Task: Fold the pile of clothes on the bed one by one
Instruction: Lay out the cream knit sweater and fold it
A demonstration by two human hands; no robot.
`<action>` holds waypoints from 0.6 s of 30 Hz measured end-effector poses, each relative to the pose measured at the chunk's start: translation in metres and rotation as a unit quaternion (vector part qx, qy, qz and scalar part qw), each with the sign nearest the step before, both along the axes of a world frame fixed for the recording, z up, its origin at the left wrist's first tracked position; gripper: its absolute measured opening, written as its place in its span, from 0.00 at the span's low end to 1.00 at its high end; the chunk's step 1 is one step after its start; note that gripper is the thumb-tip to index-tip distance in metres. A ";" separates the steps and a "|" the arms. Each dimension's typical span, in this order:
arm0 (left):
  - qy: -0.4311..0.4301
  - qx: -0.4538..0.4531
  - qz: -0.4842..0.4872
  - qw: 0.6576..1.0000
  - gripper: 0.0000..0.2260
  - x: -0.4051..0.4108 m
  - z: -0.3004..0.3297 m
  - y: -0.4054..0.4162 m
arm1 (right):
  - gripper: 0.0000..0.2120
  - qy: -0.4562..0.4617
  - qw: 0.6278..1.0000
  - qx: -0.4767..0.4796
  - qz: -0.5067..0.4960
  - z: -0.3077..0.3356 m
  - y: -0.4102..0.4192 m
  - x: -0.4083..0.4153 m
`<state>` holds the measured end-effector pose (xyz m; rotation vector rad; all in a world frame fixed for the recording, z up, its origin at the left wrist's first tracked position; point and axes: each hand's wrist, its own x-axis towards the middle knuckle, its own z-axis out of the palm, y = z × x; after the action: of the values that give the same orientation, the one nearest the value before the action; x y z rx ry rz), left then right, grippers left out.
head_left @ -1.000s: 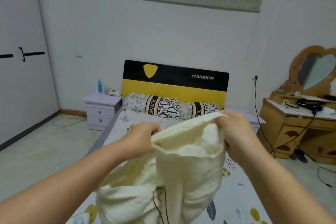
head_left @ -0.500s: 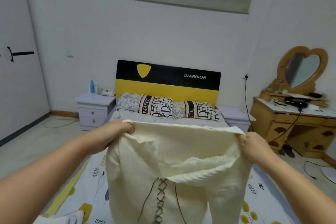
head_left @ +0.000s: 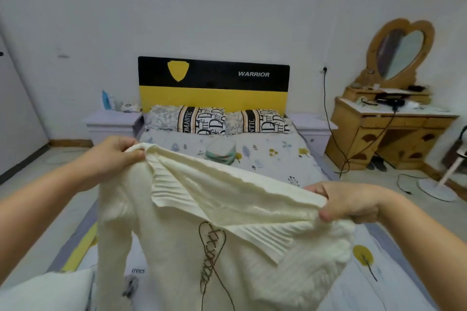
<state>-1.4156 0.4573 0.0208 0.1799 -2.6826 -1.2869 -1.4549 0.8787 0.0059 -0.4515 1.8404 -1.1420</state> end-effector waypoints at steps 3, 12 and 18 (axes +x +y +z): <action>0.001 0.015 0.026 1.000 0.05 0.005 -0.001 0.005 | 0.18 0.080 0.988 0.120 0.064 -0.008 -0.005 0.010; 0.004 0.035 0.041 0.999 0.13 0.023 -0.003 0.008 | 0.10 0.400 0.872 0.065 -0.274 -0.042 0.007 0.012; 0.000 0.037 0.053 0.998 0.14 0.038 0.003 0.017 | 0.13 0.460 0.827 0.019 -0.321 -0.022 -0.006 0.023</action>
<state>-1.3775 0.4744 0.0236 0.3269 -2.5880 -1.3544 -1.4321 0.8732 -0.0158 -0.3943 3.0203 -1.4526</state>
